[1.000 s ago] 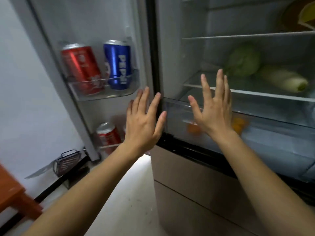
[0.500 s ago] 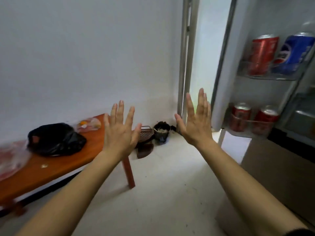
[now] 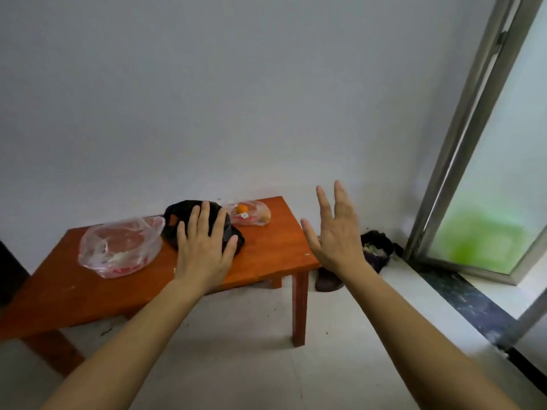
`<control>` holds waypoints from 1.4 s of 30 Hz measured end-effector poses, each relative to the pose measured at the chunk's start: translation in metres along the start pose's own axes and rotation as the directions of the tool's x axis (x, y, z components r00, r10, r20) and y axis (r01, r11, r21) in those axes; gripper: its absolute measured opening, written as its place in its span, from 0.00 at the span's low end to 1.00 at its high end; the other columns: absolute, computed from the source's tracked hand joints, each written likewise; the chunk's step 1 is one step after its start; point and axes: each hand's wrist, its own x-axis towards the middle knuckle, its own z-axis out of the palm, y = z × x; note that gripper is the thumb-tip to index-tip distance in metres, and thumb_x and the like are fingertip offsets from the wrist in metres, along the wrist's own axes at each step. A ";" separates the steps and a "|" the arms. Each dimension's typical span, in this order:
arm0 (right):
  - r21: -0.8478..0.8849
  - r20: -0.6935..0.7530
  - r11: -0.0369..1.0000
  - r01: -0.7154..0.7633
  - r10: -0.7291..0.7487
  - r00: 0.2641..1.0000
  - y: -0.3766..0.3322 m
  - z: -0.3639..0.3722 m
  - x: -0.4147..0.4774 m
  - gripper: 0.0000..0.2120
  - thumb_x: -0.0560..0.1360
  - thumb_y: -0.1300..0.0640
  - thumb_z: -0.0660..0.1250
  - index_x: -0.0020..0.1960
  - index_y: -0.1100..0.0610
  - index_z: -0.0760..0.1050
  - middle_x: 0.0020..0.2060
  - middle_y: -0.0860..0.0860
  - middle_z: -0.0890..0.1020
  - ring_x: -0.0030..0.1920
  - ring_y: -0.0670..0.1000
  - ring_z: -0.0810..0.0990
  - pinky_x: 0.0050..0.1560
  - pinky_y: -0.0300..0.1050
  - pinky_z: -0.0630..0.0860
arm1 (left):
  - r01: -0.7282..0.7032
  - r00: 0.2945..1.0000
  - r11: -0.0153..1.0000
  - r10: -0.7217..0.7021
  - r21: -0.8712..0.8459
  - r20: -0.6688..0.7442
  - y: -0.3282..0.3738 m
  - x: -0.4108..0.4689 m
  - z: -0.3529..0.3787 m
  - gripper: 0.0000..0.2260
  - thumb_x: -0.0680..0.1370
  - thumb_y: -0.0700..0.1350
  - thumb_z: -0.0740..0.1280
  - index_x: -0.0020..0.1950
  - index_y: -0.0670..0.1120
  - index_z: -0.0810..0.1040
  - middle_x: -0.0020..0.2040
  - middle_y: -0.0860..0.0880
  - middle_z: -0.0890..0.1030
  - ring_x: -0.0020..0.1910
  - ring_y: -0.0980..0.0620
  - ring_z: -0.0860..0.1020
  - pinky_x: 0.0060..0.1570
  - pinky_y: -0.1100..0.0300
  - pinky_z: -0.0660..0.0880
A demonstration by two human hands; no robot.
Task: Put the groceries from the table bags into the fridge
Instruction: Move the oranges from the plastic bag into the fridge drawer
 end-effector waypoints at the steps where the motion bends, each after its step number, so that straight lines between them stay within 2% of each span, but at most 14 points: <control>1: 0.011 0.014 1.000 0.003 -0.003 1.000 0.004 0.017 0.014 0.35 0.81 0.38 0.54 0.82 0.52 0.46 0.80 0.61 0.46 0.80 0.61 0.48 0.78 0.60 0.55 | -0.001 1.000 1.000 0.000 0.027 0.011 -0.006 0.017 0.013 0.31 0.81 0.61 0.47 0.80 0.48 0.57 0.81 0.41 0.53 0.80 0.42 0.50 0.76 0.38 0.50; 5: 0.053 0.082 0.999 -0.006 0.001 0.997 0.027 0.079 0.082 0.34 0.82 0.38 0.51 0.81 0.53 0.45 0.81 0.60 0.46 0.80 0.60 0.48 0.77 0.57 0.53 | 0.043 0.994 0.997 -0.049 0.063 0.101 -0.014 0.096 0.057 0.29 0.83 0.60 0.48 0.81 0.48 0.54 0.81 0.42 0.49 0.80 0.42 0.47 0.76 0.39 0.50; 9: 0.082 0.134 0.997 -0.006 -0.005 0.991 0.048 0.118 0.157 0.33 0.82 0.40 0.53 0.81 0.54 0.48 0.80 0.59 0.50 0.80 0.59 0.51 0.76 0.55 0.57 | 0.037 0.988 0.997 -0.048 0.073 0.149 -0.020 0.174 0.086 0.30 0.83 0.61 0.48 0.82 0.49 0.50 0.82 0.43 0.45 0.80 0.44 0.43 0.77 0.41 0.48; 19: 0.110 0.305 0.993 0.050 -0.081 0.949 0.058 0.233 0.275 0.27 0.83 0.46 0.57 0.78 0.55 0.60 0.76 0.58 0.63 0.76 0.58 0.62 0.71 0.57 0.69 | 0.041 0.971 0.997 -0.054 0.061 0.232 -0.072 0.295 0.175 0.29 0.83 0.59 0.51 0.81 0.49 0.53 0.82 0.43 0.48 0.80 0.43 0.47 0.77 0.42 0.51; 25: 0.048 0.403 0.997 0.063 -0.077 0.912 0.058 0.317 0.334 0.25 0.81 0.53 0.60 0.77 0.54 0.62 0.75 0.57 0.66 0.74 0.57 0.66 0.65 0.55 0.72 | -0.040 0.938 0.999 0.028 0.028 0.344 -0.111 0.373 0.253 0.28 0.84 0.58 0.50 0.81 0.49 0.52 0.82 0.44 0.47 0.80 0.44 0.46 0.77 0.43 0.49; 28: 0.013 0.431 1.000 0.009 -0.014 0.902 0.055 0.360 0.368 0.25 0.81 0.54 0.60 0.77 0.53 0.63 0.74 0.55 0.67 0.73 0.57 0.67 0.64 0.55 0.74 | -0.093 0.909 0.996 0.086 -0.003 0.407 -0.138 0.419 0.297 0.28 0.84 0.59 0.49 0.81 0.49 0.51 0.82 0.44 0.46 0.80 0.45 0.45 0.78 0.44 0.48; 34: 0.022 0.505 0.998 -0.065 0.045 0.862 0.037 0.441 0.415 0.24 0.80 0.58 0.60 0.75 0.56 0.65 0.70 0.56 0.71 0.68 0.59 0.70 0.59 0.55 0.75 | -0.214 0.833 0.973 0.230 -0.091 0.503 -0.181 0.491 0.376 0.28 0.84 0.57 0.52 0.81 0.48 0.52 0.82 0.44 0.48 0.80 0.45 0.48 0.77 0.45 0.53; 37: 0.053 0.584 0.996 -0.073 0.028 0.811 0.031 0.486 0.417 0.22 0.80 0.60 0.60 0.74 0.57 0.68 0.67 0.57 0.73 0.66 0.59 0.72 0.58 0.54 0.74 | -0.201 0.765 0.963 0.269 -0.181 0.586 -0.194 0.503 0.412 0.28 0.83 0.54 0.56 0.81 0.47 0.53 0.81 0.44 0.49 0.80 0.44 0.50 0.76 0.45 0.56; 39: 0.080 0.671 0.995 -0.052 -0.015 0.741 0.027 0.518 0.416 0.21 0.80 0.61 0.60 0.73 0.57 0.69 0.66 0.57 0.74 0.64 0.59 0.73 0.58 0.54 0.75 | -0.178 0.729 0.954 0.292 -0.241 0.619 -0.202 0.506 0.436 0.27 0.83 0.52 0.58 0.80 0.47 0.56 0.81 0.44 0.52 0.79 0.43 0.53 0.74 0.45 0.61; 42: 0.101 0.779 0.994 -0.041 -0.053 0.625 0.017 0.564 0.415 0.19 0.78 0.61 0.61 0.68 0.58 0.73 0.62 0.57 0.76 0.61 0.61 0.76 0.54 0.53 0.76 | -0.133 0.666 0.941 0.318 -0.312 0.674 -0.212 0.510 0.469 0.26 0.81 0.48 0.61 0.79 0.47 0.59 0.79 0.45 0.59 0.72 0.41 0.67 0.65 0.45 0.72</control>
